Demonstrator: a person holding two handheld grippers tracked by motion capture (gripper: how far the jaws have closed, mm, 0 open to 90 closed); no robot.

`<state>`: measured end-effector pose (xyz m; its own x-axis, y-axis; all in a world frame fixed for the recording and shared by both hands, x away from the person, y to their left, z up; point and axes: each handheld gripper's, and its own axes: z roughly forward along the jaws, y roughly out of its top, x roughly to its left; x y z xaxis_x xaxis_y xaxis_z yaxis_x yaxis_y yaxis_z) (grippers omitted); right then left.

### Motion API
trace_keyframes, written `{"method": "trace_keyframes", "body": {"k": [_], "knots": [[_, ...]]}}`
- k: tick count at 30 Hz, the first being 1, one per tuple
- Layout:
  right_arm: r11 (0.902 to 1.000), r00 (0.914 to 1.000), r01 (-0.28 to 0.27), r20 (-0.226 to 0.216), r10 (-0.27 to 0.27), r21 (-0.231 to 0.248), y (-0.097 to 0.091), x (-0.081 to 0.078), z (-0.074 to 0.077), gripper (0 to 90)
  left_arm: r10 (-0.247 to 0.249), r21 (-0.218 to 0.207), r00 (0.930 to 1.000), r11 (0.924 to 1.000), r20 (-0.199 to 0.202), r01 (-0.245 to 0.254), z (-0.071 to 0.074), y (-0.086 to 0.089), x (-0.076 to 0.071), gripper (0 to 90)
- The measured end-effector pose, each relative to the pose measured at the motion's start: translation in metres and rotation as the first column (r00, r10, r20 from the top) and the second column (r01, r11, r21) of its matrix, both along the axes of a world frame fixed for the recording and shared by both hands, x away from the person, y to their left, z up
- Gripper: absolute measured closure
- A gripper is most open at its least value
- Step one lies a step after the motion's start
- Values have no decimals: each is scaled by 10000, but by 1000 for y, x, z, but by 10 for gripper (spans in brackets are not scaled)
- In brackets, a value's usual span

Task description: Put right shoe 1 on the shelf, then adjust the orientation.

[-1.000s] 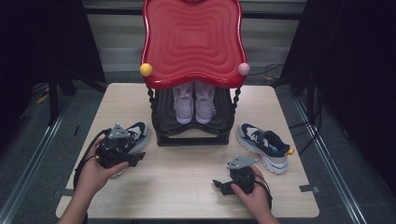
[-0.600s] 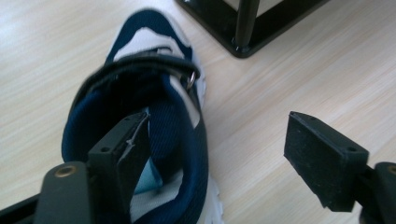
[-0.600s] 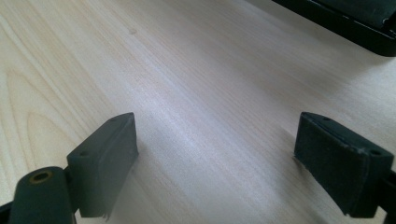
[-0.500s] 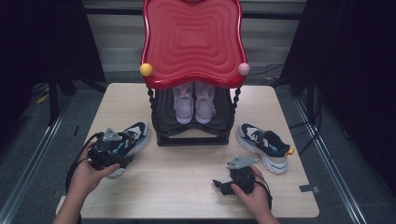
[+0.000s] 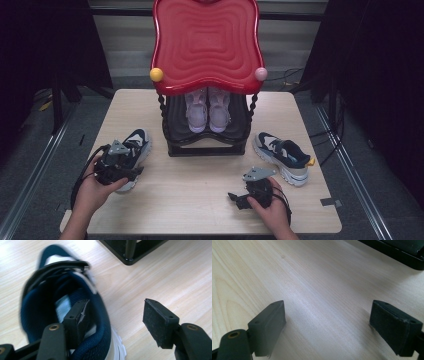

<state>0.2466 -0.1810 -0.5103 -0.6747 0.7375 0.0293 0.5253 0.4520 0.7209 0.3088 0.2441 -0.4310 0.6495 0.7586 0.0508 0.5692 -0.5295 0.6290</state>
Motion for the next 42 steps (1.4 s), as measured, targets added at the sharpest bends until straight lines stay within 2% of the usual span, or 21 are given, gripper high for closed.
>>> {"method": "trace_keyframes", "body": {"k": [4,6,12,13,14,16,19,21,23,26,30,31,35,37,40,42], "knots": [[10000,10000,4,-2,-4,3,0,0,0,129,32,0,10000,10000,-21,-32,-1,-1,0,407],[10000,10000,2,1,-2,1,0,0,0,129,150,18,9999,9999,18,-150,0,0,0,453],[10000,10000,0,0,0,1,0,0,0,129,650,26,9979,9979,59,-650,1,2,1,627],[10000,10000,1,-2,-1,0,0,0,0,129,666,104,9976,9977,173,-668,1,3,1,660],[10000,10000,1,-3,-1,2,0,0,0,129,767,22,9969,9970,179,-768,1,2,1,714],[10000,10000,0,-2,0,1,0,0,0,129,781,-83,9969,9969,53,-781,1,1,1,730],[10000,10000,-1,-3,1,1,0,0,0,128,555,190,9984,9983,59,-556,2,-3,0,751],[10000,10000,2,-7,-2,3,0,0,0,129,553,217,9985,9982,8,-553,4,-7,-1,756],[10000,10000,4,-5,-4,4,0,0,0,129,547,-120,9985,9984,-1,-547,3,-13,-3,755],[10000,10000,3,-4,-3,4,0,0,0,129,610,0,9981,9981,118,-610,5,-22,-2,754],[10000,10000,2,-5,-2,2,0,0,0,128,615,-232,9981,9979,76,-613,4,-27,1,754],[10000,10000,4,-6,-4,3,0,0,0,129,631,-443,9980,9970,78,-627,3,-32,3,754],[10000,10000,-5,-9,5,6,0,0,0,129,337,-497,9994,9982,-47,-339,3,-37,5,745],[10000,10000,-7,-4,7,5,0,0,0,129,171,-654,9999,9977,-20,-172,4,-35,5,715],[10000,10000,-6,-7,6,4,0,0,0,129,32,-760,10000,9971,0,-32,9,-30,4,597],[10000,10000,20,-46,-20,4,0,0,0,128,-144,-840,9998,9964,-155,131,11,-25,3,523]]}}
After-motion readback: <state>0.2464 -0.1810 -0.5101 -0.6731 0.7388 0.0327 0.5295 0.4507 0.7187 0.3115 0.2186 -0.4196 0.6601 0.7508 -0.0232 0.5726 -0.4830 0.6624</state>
